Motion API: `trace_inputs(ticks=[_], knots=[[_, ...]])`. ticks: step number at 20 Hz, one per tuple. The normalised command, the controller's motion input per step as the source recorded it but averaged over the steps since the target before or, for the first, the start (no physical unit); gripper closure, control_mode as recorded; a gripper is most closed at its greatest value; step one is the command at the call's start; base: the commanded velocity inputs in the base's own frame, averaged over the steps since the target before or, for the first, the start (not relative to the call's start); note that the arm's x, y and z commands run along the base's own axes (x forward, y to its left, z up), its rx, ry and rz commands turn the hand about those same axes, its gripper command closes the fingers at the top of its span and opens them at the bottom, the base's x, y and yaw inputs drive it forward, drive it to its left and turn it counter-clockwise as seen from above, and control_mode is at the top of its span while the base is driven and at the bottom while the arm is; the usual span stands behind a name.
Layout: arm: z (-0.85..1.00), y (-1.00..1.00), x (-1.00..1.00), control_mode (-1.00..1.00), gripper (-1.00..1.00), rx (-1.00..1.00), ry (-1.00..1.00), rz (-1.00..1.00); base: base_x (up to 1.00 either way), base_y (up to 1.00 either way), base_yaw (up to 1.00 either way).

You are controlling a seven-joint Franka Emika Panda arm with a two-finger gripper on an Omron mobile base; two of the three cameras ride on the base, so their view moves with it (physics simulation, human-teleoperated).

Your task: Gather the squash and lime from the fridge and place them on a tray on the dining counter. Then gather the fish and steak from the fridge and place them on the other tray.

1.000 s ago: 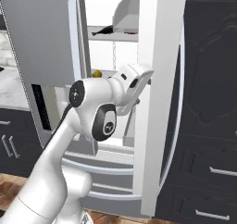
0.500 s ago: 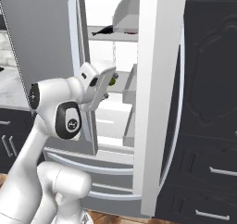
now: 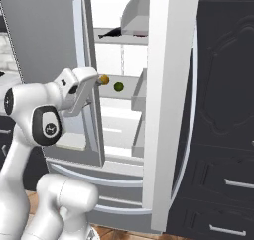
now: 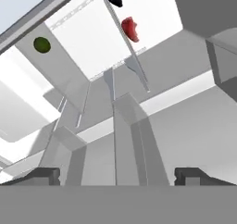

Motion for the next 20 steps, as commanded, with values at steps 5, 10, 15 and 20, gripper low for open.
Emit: trace_inputs(ticks=[5, 10, 15, 20], knots=[[-0.08, 0.15, 0.13, -1.00, -1.00, 0.08, 0.00, 0.03, 0.00, 0.00, 0.00], [-0.06, 0.29, 0.10, -1.00, -1.00, 0.02, 0.00, 0.00, 0.00, 0.00, 0.00], [-0.04, 0.38, 0.05, -1.00, -1.00, 0.00, -0.01, 0.00, 0.00, 0.00, 0.00], [-0.01, 0.48, 0.06, -1.00, -1.00, 0.00, -0.02, 0.00, 0.00, 0.00, 0.00]])
